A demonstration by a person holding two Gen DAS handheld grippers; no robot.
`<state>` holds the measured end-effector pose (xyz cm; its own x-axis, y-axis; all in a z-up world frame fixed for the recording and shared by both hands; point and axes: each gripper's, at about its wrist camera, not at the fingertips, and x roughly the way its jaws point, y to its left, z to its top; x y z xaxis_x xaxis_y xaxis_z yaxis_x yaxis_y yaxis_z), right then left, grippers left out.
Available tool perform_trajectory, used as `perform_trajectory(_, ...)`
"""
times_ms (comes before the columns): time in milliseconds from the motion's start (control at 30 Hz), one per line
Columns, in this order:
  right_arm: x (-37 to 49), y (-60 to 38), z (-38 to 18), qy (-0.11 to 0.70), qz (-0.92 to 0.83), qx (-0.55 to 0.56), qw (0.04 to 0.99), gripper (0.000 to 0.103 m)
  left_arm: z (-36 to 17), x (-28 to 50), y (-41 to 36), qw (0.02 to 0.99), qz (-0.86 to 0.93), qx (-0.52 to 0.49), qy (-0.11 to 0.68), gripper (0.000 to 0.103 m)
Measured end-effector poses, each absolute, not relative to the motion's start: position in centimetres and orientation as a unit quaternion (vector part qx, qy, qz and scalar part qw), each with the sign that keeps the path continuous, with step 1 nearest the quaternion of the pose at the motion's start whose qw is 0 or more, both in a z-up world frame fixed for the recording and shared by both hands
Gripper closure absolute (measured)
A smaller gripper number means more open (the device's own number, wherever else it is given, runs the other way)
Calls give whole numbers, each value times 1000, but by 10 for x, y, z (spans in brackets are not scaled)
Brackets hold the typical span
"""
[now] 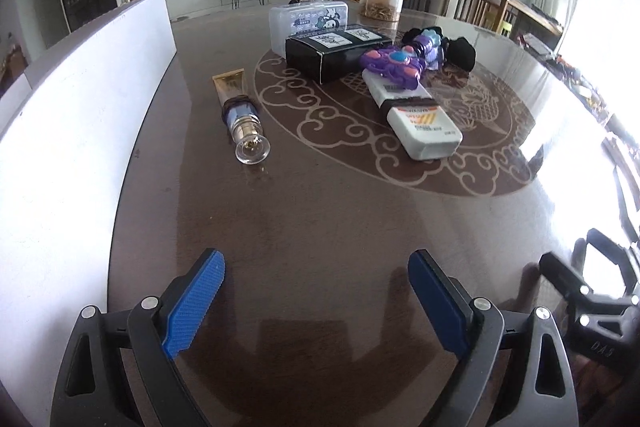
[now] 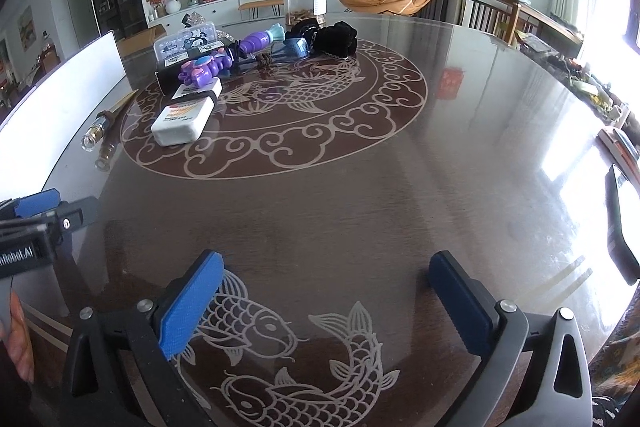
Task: Organize objects
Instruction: 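Grasp the white sunscreen bottle with the right tool and lift it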
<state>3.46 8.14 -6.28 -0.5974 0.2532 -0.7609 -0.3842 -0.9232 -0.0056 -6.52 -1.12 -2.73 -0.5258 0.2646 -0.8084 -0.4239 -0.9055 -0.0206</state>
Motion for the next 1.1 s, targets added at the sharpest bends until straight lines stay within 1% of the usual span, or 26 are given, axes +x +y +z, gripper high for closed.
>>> perform_trajectory(133,34,82,-63,80,890,-413,176,0,-30,-61,-11,201,868,-442,104,7)
perform_trajectory(233,32,82,-62,83,885,-425,172,0,-31,-61,-9,204,867,-442,106,3)
perform_trajectory(333,27,87,-55,132,880,-430,151,0,-32,-62,-8,205,867,-442,107,2)
perform_trajectory(400,8,88,-50,165,879,-431,120,0,-32,-62,-7,205,867,-442,107,2)
perform_trajectory(600,-108,52,-36,97,871,-479,48,1,-32,-62,-7,207,867,-442,104,2)
perform_trajectory(667,-139,39,-39,73,867,-492,42,1,-32,-63,-8,209,867,-441,101,2)
perform_trajectory(800,-178,17,-50,52,855,-516,18,1,-32,-63,-8,209,868,-440,98,2)
perform_trajectory(833,-182,13,-52,43,854,-518,19,6,-32,-63,-8,209,868,-440,97,2)
perform_trajectory(867,-183,10,-54,31,856,-516,25,21,-32,-64,-8,209,868,-440,97,2)
perform_trajectory(900,-182,9,-53,18,861,-506,35,30,-32,-64,-8,209,868,-440,95,2)
perform_trajectory(933,-180,11,-50,21,867,-497,35,49,-32,-64,-9,210,868,-440,93,2)
perform_trajectory(1033,-171,26,-48,51,869,-491,28,49,-33,-65,-8,210,868,-440,92,2)
perform_trajectory(1100,-157,37,-49,53,872,-484,36,49,-33,-66,-7,209,868,-440,95,2)
